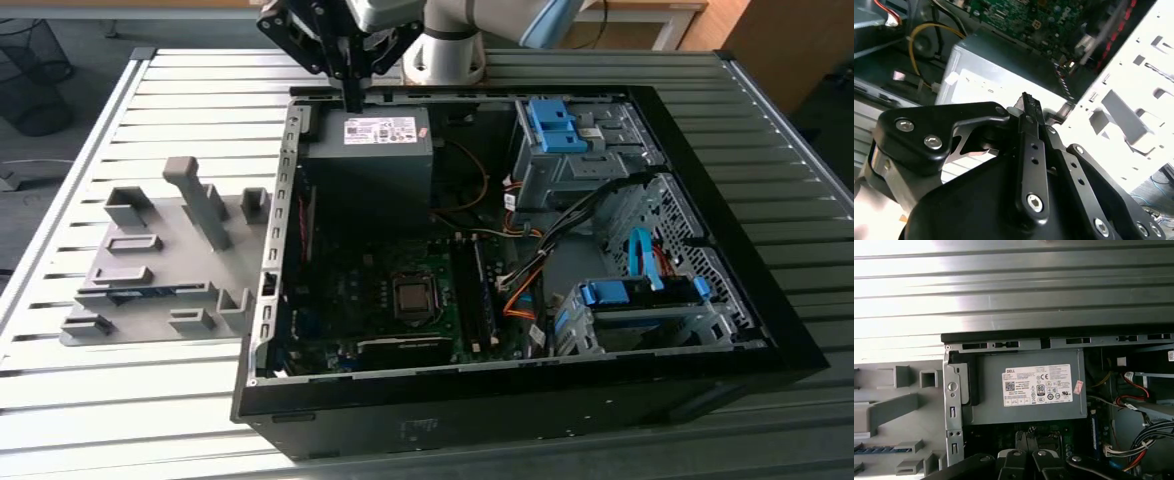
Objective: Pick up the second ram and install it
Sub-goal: 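Reach for the second ram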
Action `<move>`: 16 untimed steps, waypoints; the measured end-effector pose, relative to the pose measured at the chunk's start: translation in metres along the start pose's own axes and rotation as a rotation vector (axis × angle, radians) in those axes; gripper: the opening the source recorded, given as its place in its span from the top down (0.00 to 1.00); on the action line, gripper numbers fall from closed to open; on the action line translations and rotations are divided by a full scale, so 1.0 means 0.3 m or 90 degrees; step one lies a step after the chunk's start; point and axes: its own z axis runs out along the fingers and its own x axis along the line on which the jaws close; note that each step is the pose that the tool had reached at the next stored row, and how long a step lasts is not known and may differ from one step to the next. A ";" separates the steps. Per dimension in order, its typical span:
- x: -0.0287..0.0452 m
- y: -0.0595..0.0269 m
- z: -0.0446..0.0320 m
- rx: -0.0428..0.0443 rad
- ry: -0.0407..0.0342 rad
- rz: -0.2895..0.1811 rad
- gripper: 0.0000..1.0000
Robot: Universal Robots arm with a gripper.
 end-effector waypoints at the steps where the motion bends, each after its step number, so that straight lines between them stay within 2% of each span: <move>1: 0.012 -0.001 0.000 0.0000 -0.0001 0.000 0.89; 4: 0.057 -0.004 0.000 0.0002 0.0000 0.000 0.89; 7: 0.086 -0.007 0.000 0.0002 0.0000 0.000 0.89; 11: 0.111 -0.008 0.001 0.0002 -0.0001 0.000 0.89; 16: 0.116 -0.009 0.001 0.0002 0.0000 0.000 0.89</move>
